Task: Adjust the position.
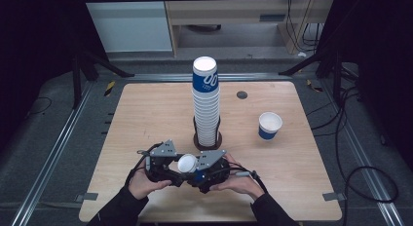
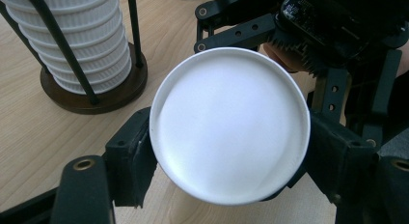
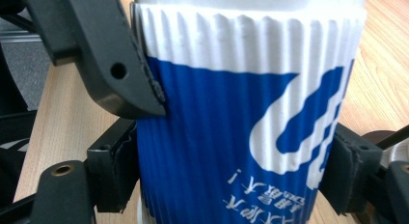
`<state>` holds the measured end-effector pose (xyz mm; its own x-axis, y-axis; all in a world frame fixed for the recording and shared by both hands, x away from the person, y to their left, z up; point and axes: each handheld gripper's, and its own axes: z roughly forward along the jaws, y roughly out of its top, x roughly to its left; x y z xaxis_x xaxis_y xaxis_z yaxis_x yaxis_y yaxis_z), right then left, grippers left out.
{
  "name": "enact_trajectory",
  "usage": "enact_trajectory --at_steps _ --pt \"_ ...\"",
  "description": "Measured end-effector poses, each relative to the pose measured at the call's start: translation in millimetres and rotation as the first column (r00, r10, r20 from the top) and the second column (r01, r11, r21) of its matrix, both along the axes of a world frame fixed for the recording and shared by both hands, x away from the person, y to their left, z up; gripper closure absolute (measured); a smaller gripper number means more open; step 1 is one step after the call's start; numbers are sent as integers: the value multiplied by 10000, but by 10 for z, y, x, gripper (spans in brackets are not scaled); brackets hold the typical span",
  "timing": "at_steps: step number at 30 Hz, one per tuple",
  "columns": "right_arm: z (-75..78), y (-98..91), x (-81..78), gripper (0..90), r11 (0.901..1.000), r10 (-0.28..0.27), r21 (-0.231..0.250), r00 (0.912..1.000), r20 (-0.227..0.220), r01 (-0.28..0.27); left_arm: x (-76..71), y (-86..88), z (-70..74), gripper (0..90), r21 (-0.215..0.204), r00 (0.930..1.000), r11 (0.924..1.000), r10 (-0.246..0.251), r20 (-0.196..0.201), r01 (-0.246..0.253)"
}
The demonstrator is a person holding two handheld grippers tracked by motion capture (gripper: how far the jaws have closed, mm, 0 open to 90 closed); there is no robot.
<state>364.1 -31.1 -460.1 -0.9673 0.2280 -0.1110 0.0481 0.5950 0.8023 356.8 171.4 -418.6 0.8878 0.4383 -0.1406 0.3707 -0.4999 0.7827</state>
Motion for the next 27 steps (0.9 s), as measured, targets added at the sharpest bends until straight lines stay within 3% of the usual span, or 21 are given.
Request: enact_trajectory --at_steps 5,9,15,20,27 --pt "-3 0 9 191 9999 -31 109 10000 -5 31 1 12 6 268 -56 10000 10000 28 -16 -28" --pt "12 -22 32 98 9993 -205 300 9996 -181 210 14 47 18 269 -127 9999 9998 137 36 -137" --pt "66 -121 71 54 9968 -413 664 9982 -439 442 52 210 105 269 -771 9980 9954 586 219 -568" --pt "109 -233 121 51 9894 -710 1225 9954 -638 784 92 345 144 270 -1417 9957 9864 878 293 -828" --pt "111 -285 158 51 9803 -766 1757 9936 -830 902 92 382 155 269 -2087 9957 9753 825 410 -722"
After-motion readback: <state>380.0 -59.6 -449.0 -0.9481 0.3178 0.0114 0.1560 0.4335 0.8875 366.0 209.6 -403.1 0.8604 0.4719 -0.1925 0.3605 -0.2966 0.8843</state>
